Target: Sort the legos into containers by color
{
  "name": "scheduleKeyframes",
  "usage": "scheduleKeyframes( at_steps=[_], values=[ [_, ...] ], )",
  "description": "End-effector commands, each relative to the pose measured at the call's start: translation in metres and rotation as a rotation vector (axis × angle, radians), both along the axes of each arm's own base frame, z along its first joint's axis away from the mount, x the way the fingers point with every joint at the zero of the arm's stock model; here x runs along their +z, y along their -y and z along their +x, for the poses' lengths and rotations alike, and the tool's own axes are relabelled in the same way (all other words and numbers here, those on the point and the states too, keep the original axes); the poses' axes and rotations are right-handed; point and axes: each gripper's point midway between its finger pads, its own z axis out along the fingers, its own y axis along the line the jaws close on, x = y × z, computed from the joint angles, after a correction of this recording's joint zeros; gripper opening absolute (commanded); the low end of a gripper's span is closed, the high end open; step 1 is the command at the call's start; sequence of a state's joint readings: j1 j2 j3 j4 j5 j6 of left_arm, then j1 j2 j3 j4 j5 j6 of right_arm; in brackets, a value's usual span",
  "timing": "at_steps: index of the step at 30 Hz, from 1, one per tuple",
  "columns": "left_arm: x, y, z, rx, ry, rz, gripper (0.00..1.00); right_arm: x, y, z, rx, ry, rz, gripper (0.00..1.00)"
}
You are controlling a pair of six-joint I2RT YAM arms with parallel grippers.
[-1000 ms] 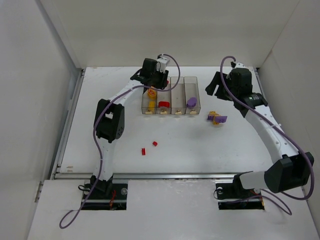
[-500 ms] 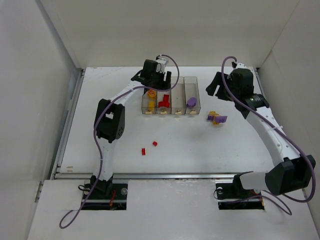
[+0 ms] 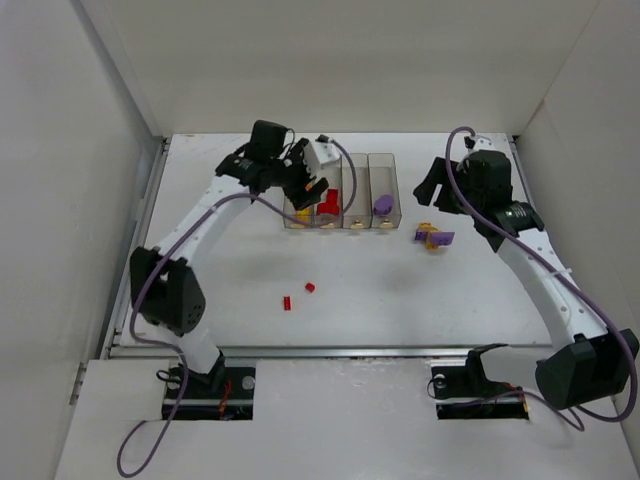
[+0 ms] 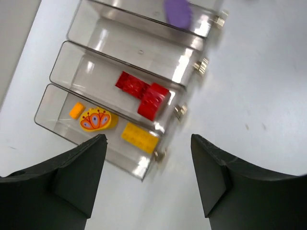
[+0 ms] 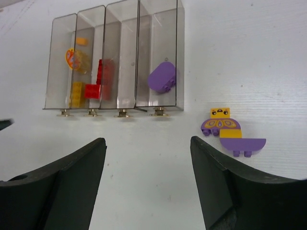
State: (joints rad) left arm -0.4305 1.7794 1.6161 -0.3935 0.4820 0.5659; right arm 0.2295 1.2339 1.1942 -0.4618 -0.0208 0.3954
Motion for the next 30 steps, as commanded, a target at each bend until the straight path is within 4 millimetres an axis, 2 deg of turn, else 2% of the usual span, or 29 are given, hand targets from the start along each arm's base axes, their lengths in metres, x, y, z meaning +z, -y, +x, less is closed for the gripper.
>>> scheduleKeyframes(
  at_steps=[1, 2, 3, 4, 5, 6, 7, 8, 9, 10, 11, 14, 18, 20, 21, 23, 24, 25, 29, 30],
  values=[
    [-0.003, -0.021, -0.101, -0.481, 0.047, 0.162, 0.68, -0.001, 0.000, -0.010, 0.029, 0.013, 0.002, 0.76],
    [-0.016, -0.026, -0.122, -0.557, 0.014, 0.204, 0.68, -0.008, -0.002, -0.012, 0.037, 0.001, 0.004, 0.76],
    [-0.033, -0.040, -0.145, -0.607, -0.055, 0.269, 0.70, -0.007, -0.002, -0.014, 0.032, 0.002, 0.014, 0.76],
    [-0.058, -0.052, -0.163, -0.614, -0.153, 0.299, 0.70, -0.007, -0.003, -0.015, 0.040, 0.001, 0.018, 0.76],
    [-0.079, -0.064, -0.186, -0.626, -0.230, 0.333, 0.75, -0.011, -0.004, -0.016, 0.048, -0.009, 0.020, 0.76],
    [-0.076, -0.064, -0.187, -0.625, -0.217, 0.331, 0.78, -0.007, -0.004, -0.018, 0.048, 0.001, 0.022, 0.76],
    [-0.098, -0.077, -0.206, -0.658, -0.270, 0.358, 0.82, -0.012, -0.004, -0.019, 0.048, -0.009, 0.020, 0.76],
    [-0.100, -0.080, -0.212, -0.675, -0.237, 0.359, 0.90, -0.010, -0.006, -0.018, 0.056, -0.001, 0.026, 0.76],
    [-0.105, -0.080, -0.209, -0.676, -0.191, 0.365, 1.00, -0.012, -0.005, -0.021, 0.056, -0.003, 0.026, 0.76],
    [-0.110, -0.083, -0.209, -0.669, -0.170, 0.375, 1.00, -0.012, -0.005, -0.021, 0.056, -0.003, 0.026, 0.76],
    [-0.123, -0.086, -0.217, -0.680, -0.178, 0.390, 1.00, -0.012, -0.005, -0.021, 0.056, -0.003, 0.026, 0.76],
    [-0.129, -0.081, -0.217, -0.696, -0.125, 0.406, 1.00, -0.012, -0.005, -0.021, 0.056, -0.003, 0.026, 0.76],
    [-0.151, -0.080, -0.222, -0.723, -0.102, 0.442, 1.00, -0.014, -0.004, -0.026, 0.052, -0.004, 0.034, 0.76],
    [-0.153, -0.073, -0.218, -0.735, -0.041, 0.452, 1.00, -0.015, -0.004, -0.028, 0.047, -0.006, 0.042, 0.76],
    [-0.152, -0.070, -0.215, -0.725, -0.030, 0.459, 0.98, -0.020, -0.004, -0.030, 0.047, -0.024, 0.038, 0.76],
    [-0.165, -0.071, -0.225, -0.739, -0.072, 0.476, 0.94, -0.017, -0.002, -0.031, 0.038, -0.012, 0.036, 0.76],
    [-0.165, -0.072, -0.221, -0.710, -0.073, 0.488, 0.92, -0.015, -0.001, -0.034, 0.038, -0.011, 0.036, 0.76],
    [-0.176, -0.076, -0.230, -0.715, -0.106, 0.505, 0.91, -0.015, 0.001, -0.033, 0.028, -0.009, 0.031, 0.76],
    [-0.184, -0.077, -0.228, -0.670, -0.104, 0.516, 0.83, -0.019, 0.003, -0.036, 0.019, -0.017, 0.024, 0.76],
    [-0.185, -0.077, -0.223, -0.653, -0.090, 0.524, 0.78, -0.019, 0.003, -0.036, 0.019, -0.017, 0.024, 0.76]
  ],
)
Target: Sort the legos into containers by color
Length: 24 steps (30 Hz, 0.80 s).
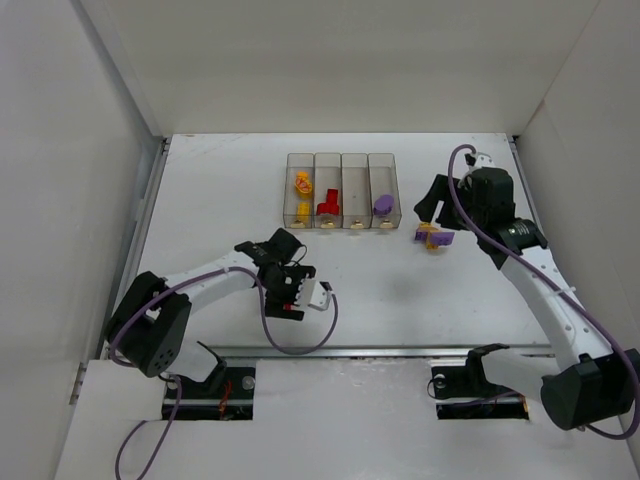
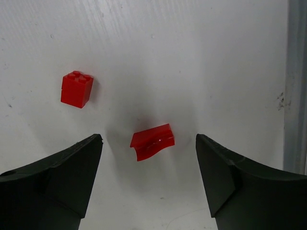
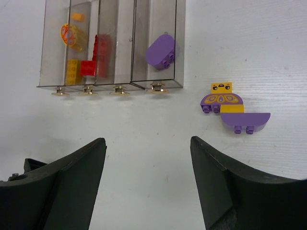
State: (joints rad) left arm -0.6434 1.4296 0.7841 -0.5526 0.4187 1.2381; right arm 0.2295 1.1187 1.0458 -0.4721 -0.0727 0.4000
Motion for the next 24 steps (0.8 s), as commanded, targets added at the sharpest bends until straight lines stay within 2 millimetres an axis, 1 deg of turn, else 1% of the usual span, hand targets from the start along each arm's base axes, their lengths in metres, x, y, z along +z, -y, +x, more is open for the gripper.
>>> scheduleKeyframes(
  at_steps=[1, 3, 4, 5, 6, 7, 9, 10, 14, 15, 16, 18, 20, 21, 22, 24],
  values=[
    [-0.004, -0.001, 0.012, 0.045, 0.054, 0.012, 0.74, 0.009, 0.005, 0.000, -0.024, 0.032, 0.005, 0.76],
    [-0.006, -0.003, 0.012, 0.058, 0.058, 0.021, 0.66, 0.009, 0.005, 0.000, -0.024, 0.032, 0.005, 0.76],
    [-0.006, -0.003, 0.013, 0.050, 0.062, 0.021, 0.58, 0.011, 0.003, 0.001, -0.017, 0.040, 0.011, 0.76],
    [-0.006, -0.003, 0.013, 0.050, 0.062, 0.021, 0.55, 0.008, 0.002, 0.002, -0.016, 0.029, 0.009, 0.76],
    [-0.006, -0.001, 0.011, 0.046, 0.054, 0.010, 0.51, 0.008, 0.002, 0.002, -0.016, 0.029, 0.009, 0.76],
    [-0.004, 0.002, 0.015, 0.061, 0.065, -0.004, 0.47, 0.008, 0.002, 0.002, -0.016, 0.029, 0.009, 0.76],
    [-0.005, 0.002, 0.014, 0.081, 0.055, -0.004, 0.39, 0.008, 0.002, 0.002, -0.016, 0.029, 0.009, 0.76],
    [-0.007, 0.001, 0.013, 0.089, 0.045, 0.002, 0.38, 0.008, 0.002, 0.002, -0.016, 0.029, 0.009, 0.76],
    [-0.004, 0.006, 0.009, 0.083, 0.035, -0.019, 0.38, 0.007, 0.004, 0.003, -0.024, 0.030, 0.004, 0.76],
    [-0.007, 0.005, 0.005, 0.080, 0.021, -0.019, 0.38, 0.007, 0.004, 0.003, -0.024, 0.030, 0.004, 0.76],
    [-0.007, 0.005, 0.005, 0.080, 0.021, -0.019, 0.36, 0.005, 0.004, 0.004, -0.024, 0.021, 0.002, 0.76],
    [-0.006, 0.010, 0.005, 0.077, 0.021, -0.033, 0.29, 0.004, 0.004, 0.004, -0.024, 0.021, 0.002, 0.76],
    [-0.006, 0.010, 0.004, 0.090, 0.014, -0.033, 0.21, 0.001, 0.003, 0.005, -0.024, 0.012, 0.000, 0.76],
    [-0.009, 0.009, 0.003, 0.090, 0.006, -0.026, 0.15, 0.001, 0.003, 0.005, -0.024, 0.012, 0.000, 0.76],
    [-0.011, 0.007, 0.001, 0.090, -0.001, -0.020, 0.11, 0.006, 0.003, 0.006, -0.024, 0.023, 0.002, 0.76],
    [-0.012, 0.007, 0.000, 0.099, -0.005, -0.020, 0.04, 0.006, 0.003, 0.006, -0.024, 0.023, 0.003, 0.76]
  ],
)
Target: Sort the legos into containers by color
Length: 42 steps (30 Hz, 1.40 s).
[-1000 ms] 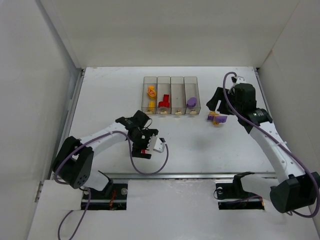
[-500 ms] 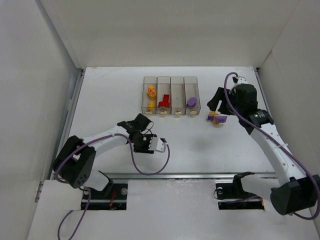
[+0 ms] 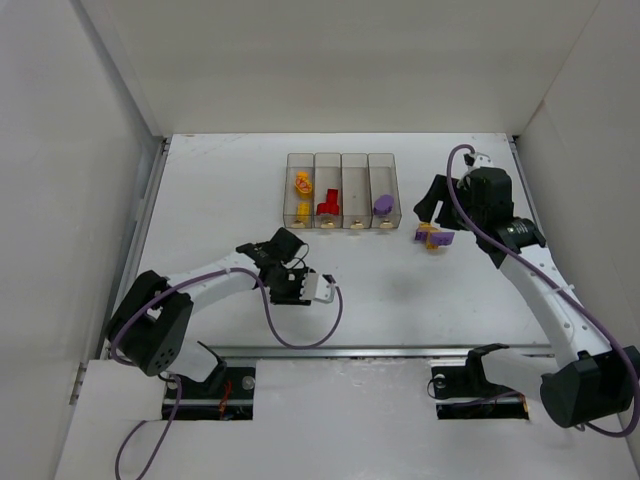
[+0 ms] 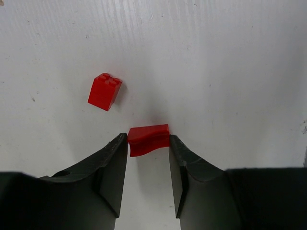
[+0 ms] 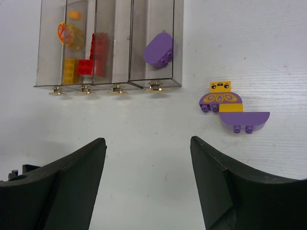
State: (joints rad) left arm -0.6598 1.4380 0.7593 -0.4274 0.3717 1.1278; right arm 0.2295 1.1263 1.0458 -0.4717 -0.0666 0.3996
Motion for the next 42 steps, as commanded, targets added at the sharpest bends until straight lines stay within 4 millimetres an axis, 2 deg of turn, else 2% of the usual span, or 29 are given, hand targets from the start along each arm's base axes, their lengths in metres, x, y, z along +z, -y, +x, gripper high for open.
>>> scheduleKeyframes(
  at_steps=[1, 5, 7, 8, 10, 14, 21, 22, 23, 24, 25, 27, 30, 32, 34, 38, 42],
  values=[
    [-0.007, -0.001, -0.015, 0.002, -0.057, -0.003, 0.00, 0.009, 0.002, 0.005, -0.019, 0.029, 0.007, 0.76],
    [-0.009, -0.006, -0.020, 0.003, -0.079, 0.014, 0.00, 0.009, 0.002, 0.005, -0.019, 0.029, 0.007, 0.76],
    [0.006, 0.000, -0.013, 0.002, -0.052, -0.007, 0.00, 0.009, 0.002, 0.005, -0.019, 0.029, 0.007, 0.76],
    [0.010, -0.002, -0.015, 0.002, -0.057, -0.003, 0.00, 0.009, 0.002, 0.005, -0.019, 0.029, 0.007, 0.76],
    [0.028, -0.002, -0.004, 0.026, -0.034, -0.049, 0.00, 0.009, 0.004, 0.005, -0.027, 0.030, 0.003, 0.76],
    [0.053, 0.000, 0.005, 0.029, -0.002, -0.102, 0.00, 0.008, 0.004, 0.005, -0.023, 0.033, -0.005, 0.76],
    [0.053, 0.001, 0.003, 0.037, -0.015, -0.111, 0.00, 0.005, 0.001, 0.008, -0.018, 0.022, 0.006, 0.76],
    [0.049, -0.005, 0.004, 0.070, -0.027, -0.088, 0.05, 0.009, 0.001, 0.009, -0.018, 0.030, 0.009, 0.76],
    [0.052, -0.005, 0.004, 0.086, -0.038, -0.087, 0.16, 0.007, 0.002, 0.008, -0.013, 0.024, -0.001, 0.76],
    [0.050, -0.016, 0.007, 0.176, -0.064, -0.075, 0.29, 0.011, 0.001, 0.009, -0.013, 0.033, 0.001, 0.76],
    [0.051, -0.024, 0.003, 0.208, -0.096, -0.058, 0.54, 0.009, 0.004, 0.008, -0.022, 0.024, -0.007, 0.76],
    [0.047, -0.040, 0.001, 0.280, -0.111, -0.017, 0.68, 0.012, 0.004, 0.007, -0.018, 0.035, -0.012, 0.76],
    [0.039, -0.063, -0.001, 0.447, -0.116, 0.061, 0.72, 0.002, 0.004, 0.004, -0.022, 0.010, -0.010, 0.76],
    [0.040, -0.063, -0.005, 0.508, -0.138, 0.051, 0.72, -0.006, 0.005, 0.002, -0.029, 0.000, -0.002, 0.76],
    [0.039, -0.060, -0.010, 0.550, -0.166, 0.028, 0.72, -0.005, 0.000, 0.004, -0.008, 0.016, 0.015, 0.76],
    [0.024, -0.060, -0.011, 0.626, -0.222, 0.059, 0.72, -0.002, -0.003, 0.008, 0.000, 0.016, 0.020, 0.76],
    [0.003, -0.070, -0.024, 0.653, -0.278, 0.136, 0.72, 0.004, 0.001, 0.008, -0.011, 0.024, 0.004, 0.76]
  ],
)
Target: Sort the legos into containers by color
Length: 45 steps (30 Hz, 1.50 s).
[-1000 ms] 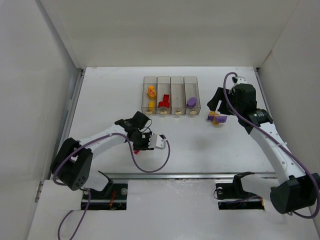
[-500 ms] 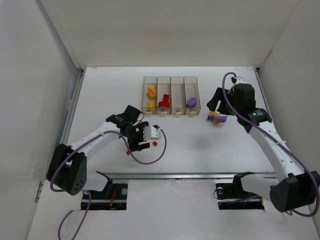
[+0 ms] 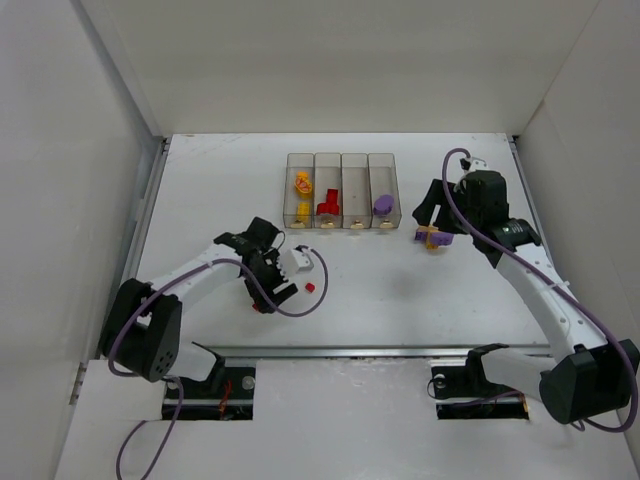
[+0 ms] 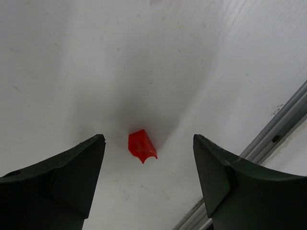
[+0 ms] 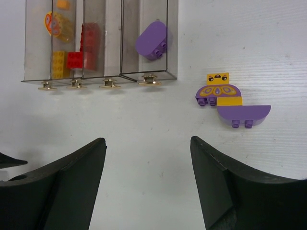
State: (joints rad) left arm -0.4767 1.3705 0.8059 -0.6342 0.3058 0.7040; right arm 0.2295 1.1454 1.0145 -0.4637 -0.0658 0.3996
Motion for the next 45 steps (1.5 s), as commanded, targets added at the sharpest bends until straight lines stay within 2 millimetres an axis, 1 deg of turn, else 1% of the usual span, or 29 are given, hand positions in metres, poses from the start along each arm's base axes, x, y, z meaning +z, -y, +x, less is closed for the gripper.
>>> scheduleKeyframes(
  at_steps=[1, 3, 4, 7, 8, 9, 10, 13, 14, 16, 17, 19, 21, 22, 26, 28, 29, 30, 31, 32, 33, 35, 37, 38, 40, 41, 43, 44, 45],
  values=[
    [-0.015, -0.011, -0.015, 0.064, -0.074, 0.059, 0.70, 0.021, 0.001, 0.008, -0.010, 0.056, 0.012, 0.76],
    [-0.024, -0.017, -0.023, 0.086, -0.101, 0.084, 0.67, 0.021, 0.001, 0.008, -0.010, 0.056, 0.012, 0.76],
    [-0.026, -0.017, -0.018, 0.089, -0.085, 0.090, 0.66, 0.021, 0.001, 0.008, -0.010, 0.056, 0.012, 0.76],
    [-0.034, -0.024, -0.025, 0.103, -0.096, 0.115, 0.58, 0.021, 0.001, 0.008, -0.010, 0.056, 0.012, 0.76],
    [-0.034, -0.022, -0.022, 0.103, -0.086, 0.109, 0.55, 0.021, 0.001, 0.008, -0.010, 0.056, 0.012, 0.76],
    [-0.034, -0.021, -0.019, 0.103, -0.077, 0.104, 0.51, 0.021, 0.001, 0.008, -0.010, 0.056, 0.012, 0.76],
    [-0.036, -0.023, -0.022, 0.103, -0.084, 0.108, 0.41, 0.021, 0.001, 0.008, -0.010, 0.056, 0.012, 0.76],
    [-0.038, -0.019, -0.016, 0.113, -0.067, 0.096, 0.30, 0.021, 0.001, 0.008, -0.010, 0.056, 0.012, 0.76],
    [-0.040, -0.019, -0.017, 0.112, -0.076, 0.101, 0.20, 0.021, 0.001, 0.008, -0.010, 0.056, 0.012, 0.76],
    [-0.039, -0.015, -0.009, 0.113, -0.053, 0.087, 0.05, 0.021, 0.000, 0.010, -0.010, 0.055, 0.011, 0.76],
    [-0.038, -0.013, -0.005, 0.113, -0.050, 0.086, 0.00, 0.021, 0.000, 0.010, -0.010, 0.055, 0.011, 0.76],
    [-0.032, -0.012, 0.000, 0.100, -0.042, 0.076, 0.00, 0.021, 0.000, 0.010, -0.010, 0.055, 0.011, 0.76],
    [-0.012, -0.001, 0.017, 0.081, 0.004, 0.039, 0.00, 0.021, 0.002, 0.011, -0.014, 0.058, -0.002, 0.76],
    [0.009, 0.007, 0.030, 0.059, 0.048, 0.005, 0.00, 0.024, 0.002, 0.010, -0.014, 0.067, 0.000, 0.76],
    [0.055, 0.024, 0.055, 0.023, 0.165, -0.075, 0.00, 0.022, 0.002, 0.010, -0.014, 0.067, 0.000, 0.76],
    [0.099, 0.042, 0.083, 0.003, 0.289, -0.154, 0.00, 0.020, 0.000, 0.012, -0.007, 0.065, 0.005, 0.76],
    [0.101, 0.043, 0.086, 0.003, 0.303, -0.162, 0.00, 0.019, 0.000, 0.015, -0.007, 0.065, 0.005, 0.76],
    [0.121, 0.052, 0.099, -0.002, 0.359, -0.201, 0.00, 0.019, -0.002, 0.014, 0.002, 0.064, 0.010, 0.76],
    [0.132, 0.058, 0.107, -0.007, 0.398, -0.230, 0.00, 0.019, -0.003, 0.017, 0.002, 0.062, 0.010, 0.76],
    [0.146, 0.068, 0.123, -0.006, 0.461, -0.279, 0.00, 0.015, -0.004, 0.021, 0.002, 0.055, 0.008, 0.76],
    [0.154, 0.079, 0.128, -0.015, 0.478, -0.330, 0.00, 0.018, -0.004, 0.024, 0.007, 0.061, 0.002, 0.76],
    [0.165, 0.098, 0.149, -0.018, 0.511, -0.402, 0.00, 0.020, -0.006, 0.027, 0.015, 0.060, 0.007, 0.76],
    [0.173, 0.115, 0.161, -0.017, 0.501, -0.468, 0.00, 0.023, -0.007, 0.032, 0.015, 0.069, 0.009, 0.76],
    [0.158, 0.123, 0.170, -0.004, 0.463, -0.469, 0.00, 0.023, -0.007, 0.032, 0.020, 0.072, 0.002, 0.76],
    [0.159, 0.138, 0.185, 0.001, 0.461, -0.523, 0.00, 0.020, -0.007, 0.033, 0.020, 0.063, -0.001, 0.76],
    [0.153, 0.144, 0.200, 0.030, 0.441, -0.540, 0.00, 0.018, -0.006, 0.036, 0.017, 0.066, -0.013, 0.76],
    [0.154, 0.159, 0.219, 0.033, 0.460, -0.591, 0.00, 0.013, -0.006, 0.038, 0.017, 0.053, -0.016, 0.78],
    [0.162, 0.166, 0.231, 0.040, 0.484, -0.615, 0.00, 0.017, -0.005, 0.039, 0.010, 0.062, -0.019, 0.78],
    [0.149, 0.168, 0.250, 0.098, 0.474, -0.621, 0.00, 0.012, -0.005, 0.041, 0.015, 0.053, -0.029, 0.78]
  ],
)
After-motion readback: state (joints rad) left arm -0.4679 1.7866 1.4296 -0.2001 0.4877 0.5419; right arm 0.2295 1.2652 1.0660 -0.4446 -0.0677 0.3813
